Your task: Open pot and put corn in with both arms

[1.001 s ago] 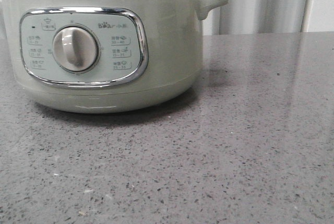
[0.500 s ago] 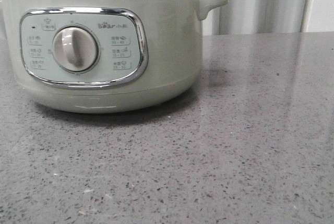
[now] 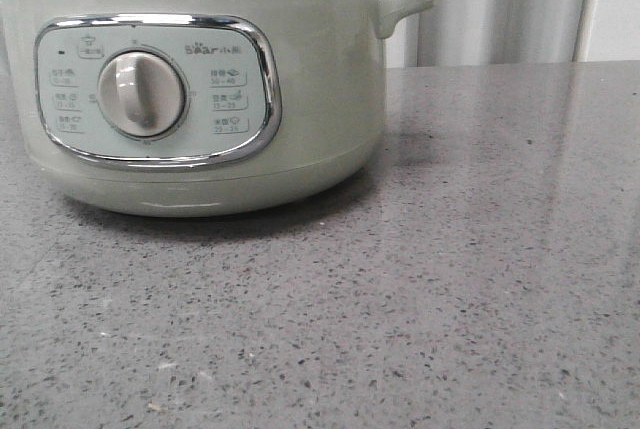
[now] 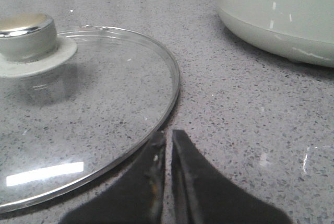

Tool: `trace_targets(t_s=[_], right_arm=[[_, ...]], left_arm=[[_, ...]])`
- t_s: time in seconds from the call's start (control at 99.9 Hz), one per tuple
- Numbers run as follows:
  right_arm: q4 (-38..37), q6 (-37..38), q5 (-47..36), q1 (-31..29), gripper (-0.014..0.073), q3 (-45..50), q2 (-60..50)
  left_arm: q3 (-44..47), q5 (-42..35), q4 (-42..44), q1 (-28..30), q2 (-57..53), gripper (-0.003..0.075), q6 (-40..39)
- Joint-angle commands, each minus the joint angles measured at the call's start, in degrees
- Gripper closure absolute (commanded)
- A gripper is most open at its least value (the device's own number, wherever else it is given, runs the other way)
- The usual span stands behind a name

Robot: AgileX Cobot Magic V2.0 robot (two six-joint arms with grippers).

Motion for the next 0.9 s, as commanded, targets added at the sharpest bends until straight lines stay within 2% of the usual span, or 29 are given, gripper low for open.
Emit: trace_targets(t_s=[0.0,0.07,0.13,0.27,0.41,0.891], right_arm=[[-1.7,2.7,-7.5,-3.4,0.0638,3.7,-1.7],[-1.7,2.7,-7.1,-4.6,0.0638,6.6,-4.3],[-2.2,2.7,-0.8,-4.9,0.0638,6.1,-6.5],[-2.2,2.7,6.7,-4.9,0.0638,6.4,-11.3],[-2.1,2.7,16.2,-4.9,0.0638,6.4,-11.1],[-2.1,2.7,15.2,-4.9,0.0638,6.4,-11.1]], left_arm=[[0.3,-1.7,-0.6,0.1,-1.9,0.0741,-0.6],[0.3,-1.7,-0.6,0.1,-1.9,0.0741,-0.6],[0.3,-1.7,-0.6,0.1,-1.9,0.0741,-0.6],[0.3,-1.7,-0.6,0.1,-1.9,0.0741,-0.6],[0.3,-1.7,-0.6,0.1,-1.9,0.0741,-0.6],[0.3,-1.7,-0.6,0.1,-1.9,0.0741,-0.6]])
